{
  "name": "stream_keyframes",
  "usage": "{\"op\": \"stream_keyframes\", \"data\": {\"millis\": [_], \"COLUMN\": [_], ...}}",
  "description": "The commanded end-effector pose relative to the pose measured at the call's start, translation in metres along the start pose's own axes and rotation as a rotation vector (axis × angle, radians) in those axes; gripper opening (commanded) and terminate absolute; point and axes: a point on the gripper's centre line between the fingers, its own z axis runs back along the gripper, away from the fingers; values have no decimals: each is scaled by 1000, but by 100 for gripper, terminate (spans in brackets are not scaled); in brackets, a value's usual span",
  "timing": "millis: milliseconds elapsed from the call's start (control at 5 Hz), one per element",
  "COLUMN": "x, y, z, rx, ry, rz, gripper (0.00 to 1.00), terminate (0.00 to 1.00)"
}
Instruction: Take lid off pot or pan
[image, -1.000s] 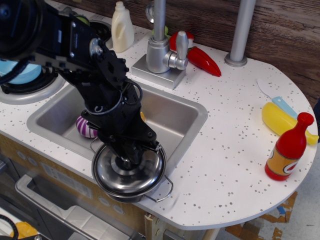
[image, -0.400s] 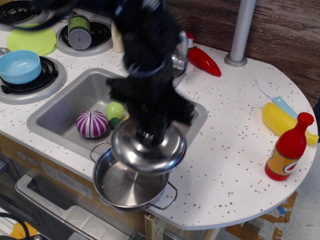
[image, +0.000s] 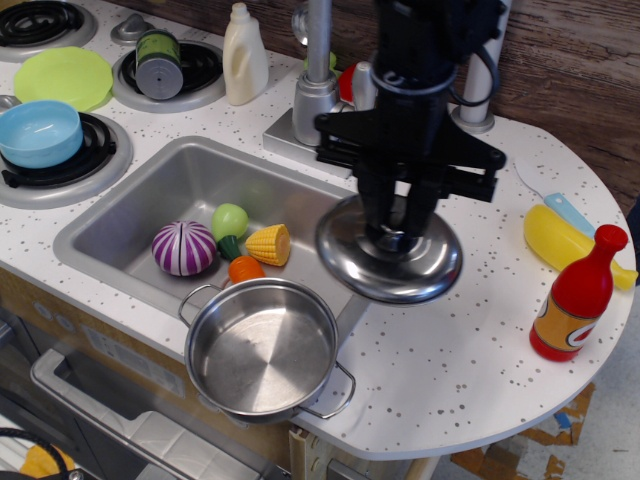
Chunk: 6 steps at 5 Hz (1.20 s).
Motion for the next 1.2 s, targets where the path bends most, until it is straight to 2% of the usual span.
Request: {"op": "stream_keyframes", "data": {"millis": [0, 200, 400, 600, 800, 1000], "x": [16, 16, 11, 10, 10, 10], "y": [-21, -32, -35, -35, -35, -35], "z": [-21, -29, -37, -41, -41, -41], "rx": [-44, -88, -109, -139, -139, -139], "ry": [-72, -81, -100, -133, -133, -133], "rz": [26, 43, 45, 55, 55, 55], "gripper": [0, 0, 100, 100, 100, 100], "terminate": [0, 0, 0, 0, 0, 100]}}
